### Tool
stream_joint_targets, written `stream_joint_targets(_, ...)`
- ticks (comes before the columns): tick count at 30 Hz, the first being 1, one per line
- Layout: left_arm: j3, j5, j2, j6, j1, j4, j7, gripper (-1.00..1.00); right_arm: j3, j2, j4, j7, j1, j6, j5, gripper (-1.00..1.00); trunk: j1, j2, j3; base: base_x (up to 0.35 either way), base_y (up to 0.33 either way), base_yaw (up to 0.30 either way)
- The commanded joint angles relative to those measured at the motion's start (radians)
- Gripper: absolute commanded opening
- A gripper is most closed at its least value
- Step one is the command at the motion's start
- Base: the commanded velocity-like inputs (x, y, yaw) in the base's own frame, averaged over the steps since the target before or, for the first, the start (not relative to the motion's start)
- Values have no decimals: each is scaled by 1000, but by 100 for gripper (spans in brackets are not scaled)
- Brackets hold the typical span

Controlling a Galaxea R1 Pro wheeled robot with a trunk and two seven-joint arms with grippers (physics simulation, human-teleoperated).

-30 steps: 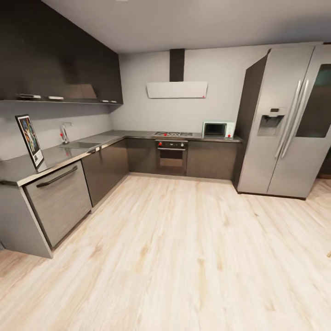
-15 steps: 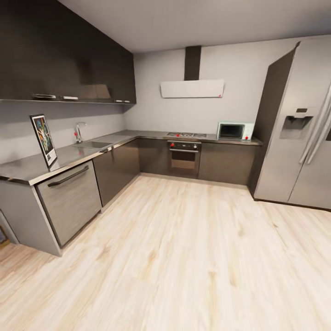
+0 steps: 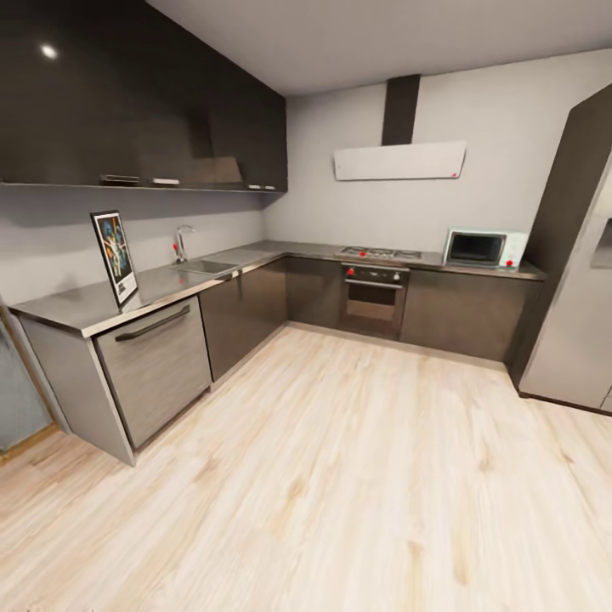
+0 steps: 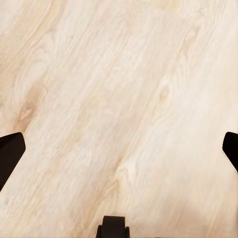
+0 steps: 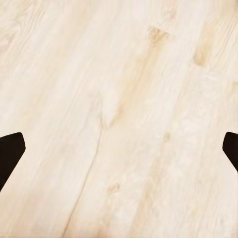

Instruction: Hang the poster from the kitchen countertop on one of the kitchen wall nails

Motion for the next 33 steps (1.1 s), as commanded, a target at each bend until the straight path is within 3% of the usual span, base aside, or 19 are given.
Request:
stream_joint_targets(1,2,0,0,-1,0,-1,0,100,1,0,1,-3,-1,-3,1,100,0,0,-1,260,-246,289)
stream_joint_targets(12,5,0,0,-1,0,-1,0,100,1,1,1,-2,-1,-2,1,100,0,0,-1,260,-246,260)
stream_joint_targets(26,6,0,0,-1,0,-1,0,100,3,-1,42,2,-1,-1,1,100,0,0,-1,260,-246,22)
stream_joint_targets(33,6,0,0,-2,0,-1,-1,100,2,1,42,-1,-1,-3,0,100,0,0,-1,257,-237,202)
